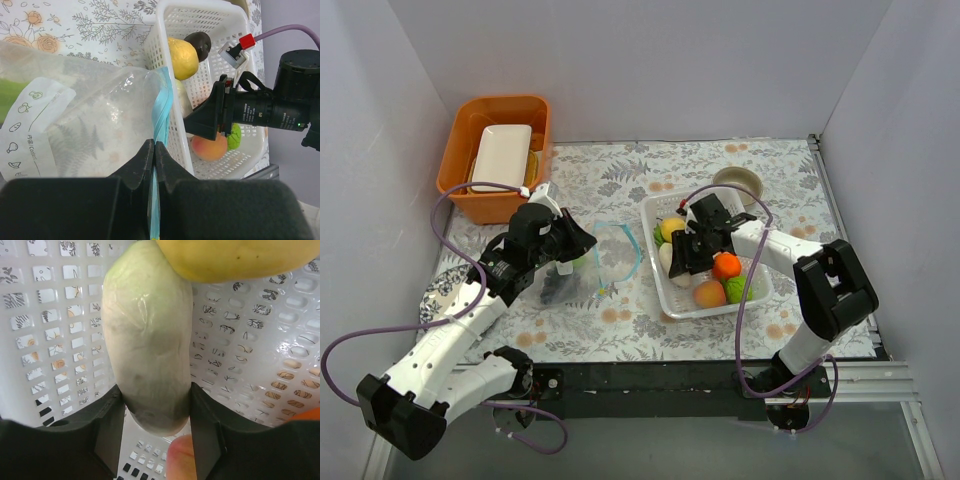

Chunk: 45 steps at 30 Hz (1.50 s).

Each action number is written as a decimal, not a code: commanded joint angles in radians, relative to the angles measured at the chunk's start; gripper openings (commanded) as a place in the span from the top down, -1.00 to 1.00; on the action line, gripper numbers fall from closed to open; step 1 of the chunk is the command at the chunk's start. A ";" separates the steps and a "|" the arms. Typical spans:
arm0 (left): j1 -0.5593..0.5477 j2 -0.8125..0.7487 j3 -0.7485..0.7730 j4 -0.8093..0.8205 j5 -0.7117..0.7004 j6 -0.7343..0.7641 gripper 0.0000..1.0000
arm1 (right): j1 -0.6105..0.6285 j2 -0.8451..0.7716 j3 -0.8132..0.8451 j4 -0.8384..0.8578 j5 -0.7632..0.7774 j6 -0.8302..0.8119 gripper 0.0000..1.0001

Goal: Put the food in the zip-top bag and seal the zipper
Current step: Pick up the fake vegetable from the bin, then place the fake vegetable in the zipper food storage bag.

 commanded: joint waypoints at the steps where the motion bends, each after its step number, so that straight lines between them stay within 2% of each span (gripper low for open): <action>1: 0.005 -0.019 0.007 -0.013 -0.013 0.016 1.00 | 0.001 -0.072 0.036 0.020 -0.032 0.017 0.45; 18: 0.005 -0.014 -0.006 0.004 0.005 0.010 1.00 | 0.001 -0.179 0.050 -0.004 -0.064 0.048 0.63; 26: 0.005 -0.013 -0.016 0.013 0.011 0.002 1.00 | 0.013 -0.219 0.060 0.040 -0.202 0.058 0.64; 28: 0.005 -0.005 -0.013 0.014 0.018 0.002 1.00 | 0.024 -0.211 0.094 0.005 -0.217 0.042 0.64; 41: 0.005 0.024 0.002 0.022 0.022 -0.004 1.00 | 0.076 -0.269 0.163 -0.179 -0.132 -0.100 0.70; 45: 0.005 0.032 0.019 0.019 0.041 -0.010 1.00 | 0.078 -0.323 0.156 -0.224 -0.017 -0.092 0.79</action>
